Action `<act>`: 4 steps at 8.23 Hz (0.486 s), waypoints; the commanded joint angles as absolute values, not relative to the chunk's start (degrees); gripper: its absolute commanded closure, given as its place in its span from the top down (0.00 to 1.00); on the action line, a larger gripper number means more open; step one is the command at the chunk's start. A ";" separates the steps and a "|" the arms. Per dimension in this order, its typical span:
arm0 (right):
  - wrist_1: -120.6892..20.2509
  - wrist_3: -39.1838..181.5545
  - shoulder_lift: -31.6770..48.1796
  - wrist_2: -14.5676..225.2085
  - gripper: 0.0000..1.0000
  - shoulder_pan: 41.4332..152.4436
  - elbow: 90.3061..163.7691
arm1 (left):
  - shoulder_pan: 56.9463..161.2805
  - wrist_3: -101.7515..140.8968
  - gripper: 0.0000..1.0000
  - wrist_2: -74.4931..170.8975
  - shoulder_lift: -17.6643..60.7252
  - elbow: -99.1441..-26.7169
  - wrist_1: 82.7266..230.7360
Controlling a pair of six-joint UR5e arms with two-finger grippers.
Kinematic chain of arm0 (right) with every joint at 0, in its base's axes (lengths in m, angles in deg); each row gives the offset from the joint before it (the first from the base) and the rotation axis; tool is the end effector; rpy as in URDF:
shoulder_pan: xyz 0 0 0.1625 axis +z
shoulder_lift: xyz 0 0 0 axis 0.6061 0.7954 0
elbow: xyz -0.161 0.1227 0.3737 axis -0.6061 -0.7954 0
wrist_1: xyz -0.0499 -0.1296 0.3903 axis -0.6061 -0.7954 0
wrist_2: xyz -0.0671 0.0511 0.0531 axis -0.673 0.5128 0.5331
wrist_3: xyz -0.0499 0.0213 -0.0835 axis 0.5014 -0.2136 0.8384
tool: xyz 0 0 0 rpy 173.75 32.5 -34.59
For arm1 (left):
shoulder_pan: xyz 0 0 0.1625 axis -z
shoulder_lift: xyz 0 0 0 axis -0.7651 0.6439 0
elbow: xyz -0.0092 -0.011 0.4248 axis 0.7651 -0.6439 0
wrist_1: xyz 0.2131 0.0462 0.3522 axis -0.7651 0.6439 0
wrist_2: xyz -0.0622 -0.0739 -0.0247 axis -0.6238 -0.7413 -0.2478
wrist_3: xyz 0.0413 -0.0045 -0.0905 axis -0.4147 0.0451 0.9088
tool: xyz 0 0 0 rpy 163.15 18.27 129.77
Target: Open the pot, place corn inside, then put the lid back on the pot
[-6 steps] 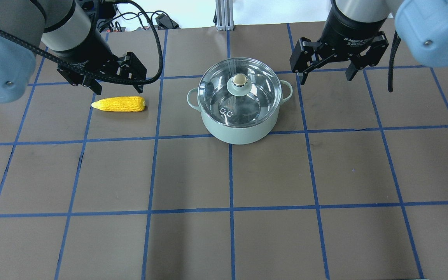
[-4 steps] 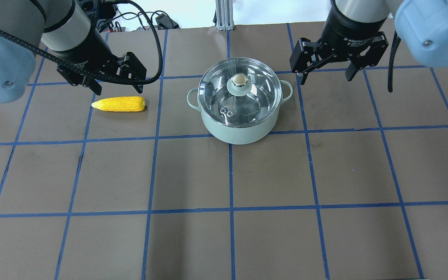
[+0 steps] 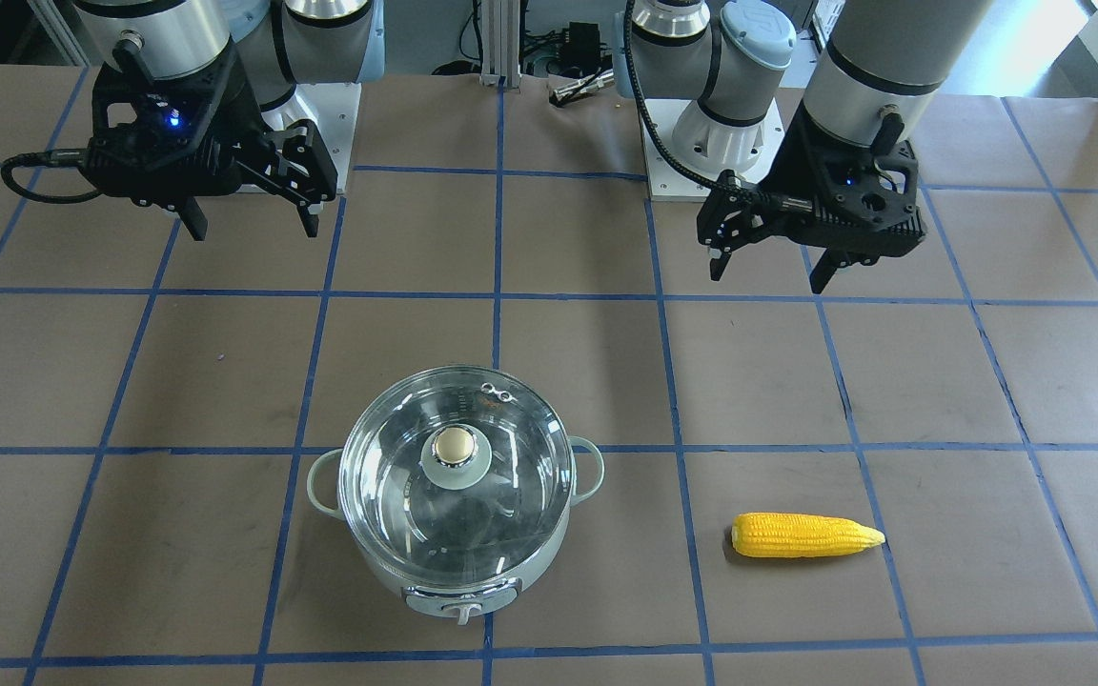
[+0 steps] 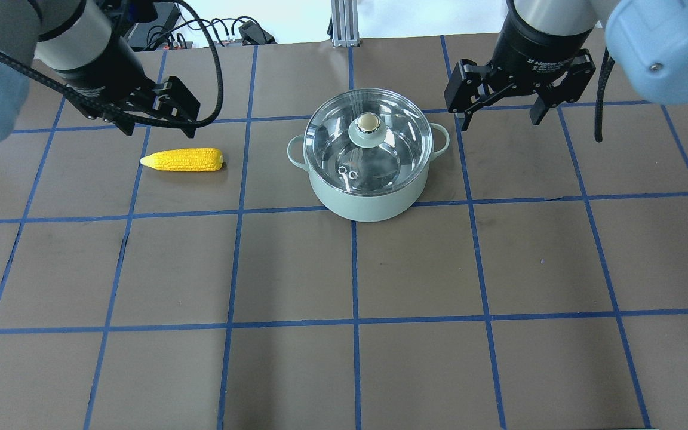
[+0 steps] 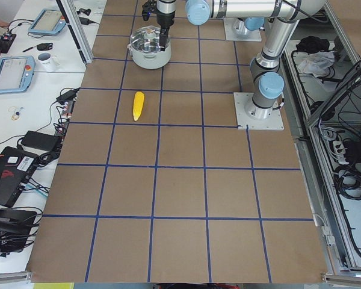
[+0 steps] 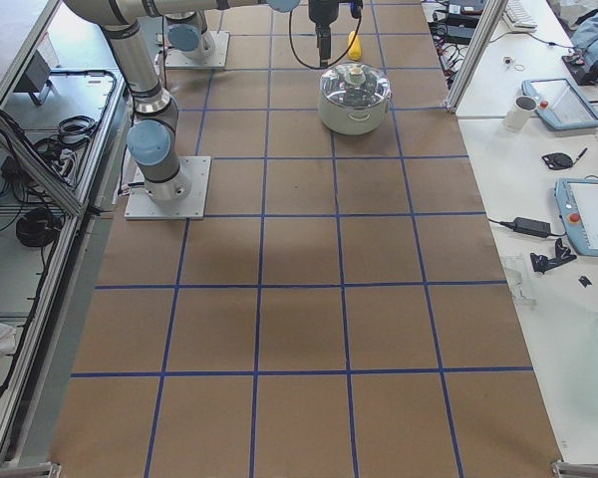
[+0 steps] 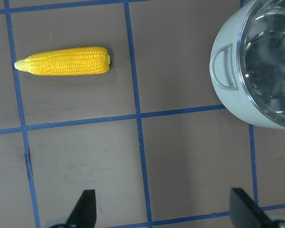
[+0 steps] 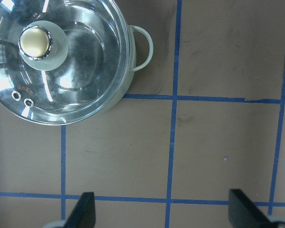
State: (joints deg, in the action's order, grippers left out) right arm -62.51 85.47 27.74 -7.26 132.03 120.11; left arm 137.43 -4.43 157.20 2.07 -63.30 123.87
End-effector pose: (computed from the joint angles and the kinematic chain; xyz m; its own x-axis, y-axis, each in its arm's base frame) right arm 0.1748 -0.4877 0.5147 -0.9990 -0.0441 -0.0093 -0.0437 0.9982 -0.0407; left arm -0.1159 -0.5067 0.4872 -0.9922 0.1215 0.0291 0.1183 0.9884 -0.0949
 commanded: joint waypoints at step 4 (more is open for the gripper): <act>-62.85 86.02 27.74 -7.17 1.00 132.05 120.35 | 128.67 -45.12 1.00 157.19 8.34 -63.89 114.91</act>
State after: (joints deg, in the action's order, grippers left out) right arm -62.61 85.92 27.74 -7.18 132.05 120.34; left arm 129.30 -33.27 156.97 5.48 -63.73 119.28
